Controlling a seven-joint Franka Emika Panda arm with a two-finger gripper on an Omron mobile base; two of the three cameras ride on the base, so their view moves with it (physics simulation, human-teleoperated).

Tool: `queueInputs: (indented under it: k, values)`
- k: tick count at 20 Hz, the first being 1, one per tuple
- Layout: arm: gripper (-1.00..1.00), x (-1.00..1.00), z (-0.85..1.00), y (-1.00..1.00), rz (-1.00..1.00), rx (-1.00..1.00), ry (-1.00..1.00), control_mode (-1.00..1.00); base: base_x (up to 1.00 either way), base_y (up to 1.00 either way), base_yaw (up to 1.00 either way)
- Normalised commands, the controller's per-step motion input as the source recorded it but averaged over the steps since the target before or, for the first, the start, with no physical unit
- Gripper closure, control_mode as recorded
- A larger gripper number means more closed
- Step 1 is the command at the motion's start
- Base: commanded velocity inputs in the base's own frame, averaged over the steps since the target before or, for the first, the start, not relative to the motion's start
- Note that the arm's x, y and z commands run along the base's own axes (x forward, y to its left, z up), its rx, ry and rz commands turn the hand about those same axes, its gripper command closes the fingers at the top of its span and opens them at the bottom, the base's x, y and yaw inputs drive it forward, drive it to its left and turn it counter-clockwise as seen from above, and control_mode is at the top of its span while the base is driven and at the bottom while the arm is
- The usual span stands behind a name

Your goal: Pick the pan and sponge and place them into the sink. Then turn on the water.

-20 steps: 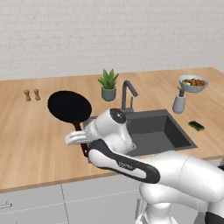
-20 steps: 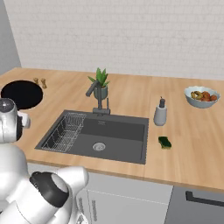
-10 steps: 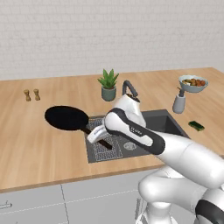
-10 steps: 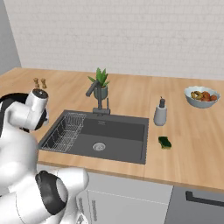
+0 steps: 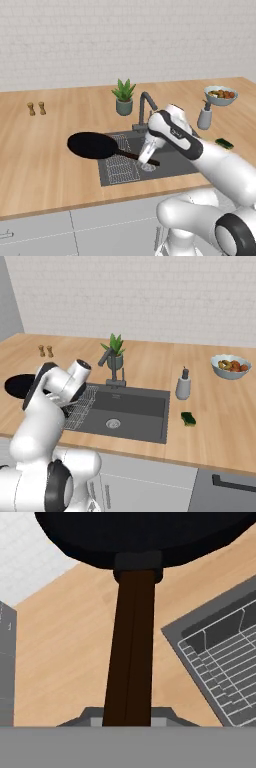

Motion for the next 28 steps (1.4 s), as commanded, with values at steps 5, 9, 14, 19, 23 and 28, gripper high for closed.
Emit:
queueInputs:
  k: [5, 9, 14, 19, 23, 28]
  values:
    - [1.0, 0.0, -0.02, -0.99, 0.05, -0.01, 0.0, -1.0, 0.0, 0.0, 0.0]
    - [1.0, 0.0, -0.07, -0.94, 0.0, 0.0, 0.0, -1.0, 0.0, 0.0, 0.0]
    - [1.0, 0.26, -0.33, -1.0, -0.02, 0.0, 0.03, -1.0, 0.0, 0.0, 0.0]
    - [1.0, 0.49, -0.3, -0.98, -0.06, 0.0, 0.0, -1.0, 0.0, 0.0, 0.0]
    - [1.0, 0.63, -0.31, -0.82, -0.04, 0.0, 0.01, -1.0, 0.0, 0.0, 0.0]
    - [1.0, 0.63, -0.26, -0.57, -0.03, 0.0, 0.01, -1.0, 0.0, 0.0, 0.0]
